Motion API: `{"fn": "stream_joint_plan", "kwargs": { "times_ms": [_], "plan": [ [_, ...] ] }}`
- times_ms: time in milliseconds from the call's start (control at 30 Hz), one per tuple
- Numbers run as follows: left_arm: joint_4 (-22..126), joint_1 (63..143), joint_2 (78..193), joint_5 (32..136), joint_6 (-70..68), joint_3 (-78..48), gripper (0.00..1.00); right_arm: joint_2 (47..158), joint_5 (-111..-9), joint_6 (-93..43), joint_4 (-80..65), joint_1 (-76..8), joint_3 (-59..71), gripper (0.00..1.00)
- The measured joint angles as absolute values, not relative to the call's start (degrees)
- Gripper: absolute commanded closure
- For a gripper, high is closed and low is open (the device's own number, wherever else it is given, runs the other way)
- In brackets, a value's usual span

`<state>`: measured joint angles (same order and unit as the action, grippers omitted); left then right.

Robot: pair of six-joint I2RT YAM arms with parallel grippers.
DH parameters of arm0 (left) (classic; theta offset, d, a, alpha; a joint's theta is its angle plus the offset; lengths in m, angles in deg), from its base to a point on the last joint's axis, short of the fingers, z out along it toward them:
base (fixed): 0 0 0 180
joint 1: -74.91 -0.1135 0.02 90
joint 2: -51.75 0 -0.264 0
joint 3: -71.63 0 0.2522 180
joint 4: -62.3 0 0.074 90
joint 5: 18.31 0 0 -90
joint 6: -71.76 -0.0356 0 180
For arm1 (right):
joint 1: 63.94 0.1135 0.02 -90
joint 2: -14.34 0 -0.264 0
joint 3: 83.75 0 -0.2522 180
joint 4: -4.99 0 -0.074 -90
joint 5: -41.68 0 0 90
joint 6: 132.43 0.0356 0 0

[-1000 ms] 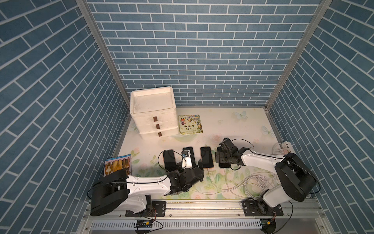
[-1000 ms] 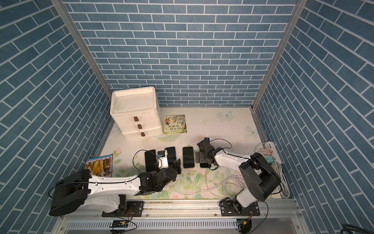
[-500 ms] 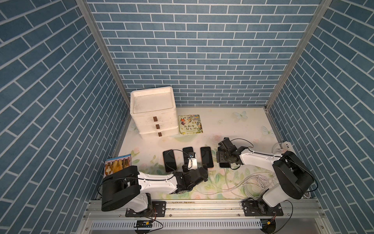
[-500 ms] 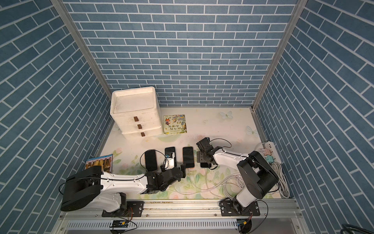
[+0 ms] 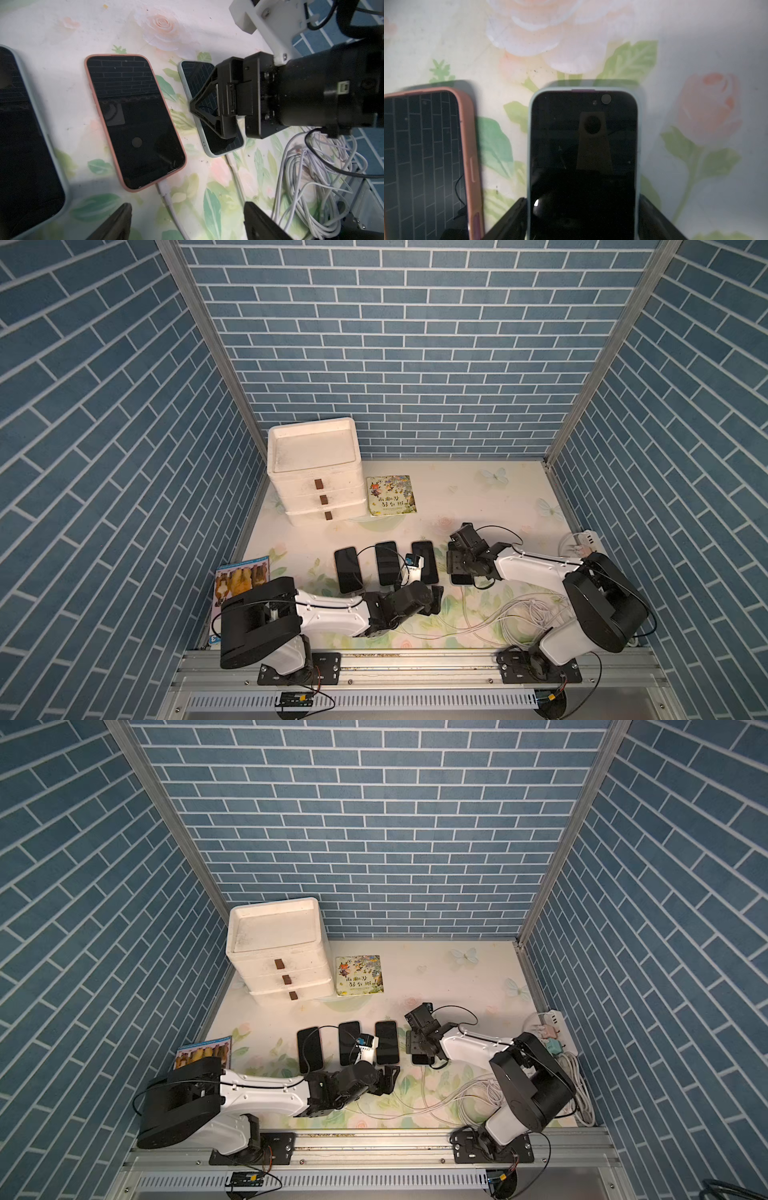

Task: Unplug the charging cable from the phone
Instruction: Pick up the phone at the center of the board, then remove the charging cable from the phone.

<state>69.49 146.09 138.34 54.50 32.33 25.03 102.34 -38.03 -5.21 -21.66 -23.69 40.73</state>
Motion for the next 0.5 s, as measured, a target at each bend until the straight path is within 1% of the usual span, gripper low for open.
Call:
{"fn": "stream_joint_plan", "kwargs": {
  "times_ms": [133,233,333,400,500],
  "plan": [
    [75.7,146.1,139.5,55.6,32.2,27.5,0.23,99.7,-38.0,-5.2,-20.4,-23.7,43.0,0.80],
    [81.5,146.1,140.9,56.7,32.3,30.0,0.28,95.7,-38.0,-5.3,-18.4,-23.7,45.6,0.81],
    [87.6,146.4,143.1,57.8,32.6,32.9,0.28,90.9,-37.9,-5.3,-16.6,-23.6,48.1,0.82],
    [91.5,146.6,144.3,58.5,32.9,34.6,0.28,88.3,-37.5,-5.3,-15.9,-23.6,49.1,0.85],
    [96.1,146.9,146.1,59.7,33.0,35.3,0.29,85.7,-37.0,-5.3,-15.0,-23.6,49.8,0.85]
  ]
}}
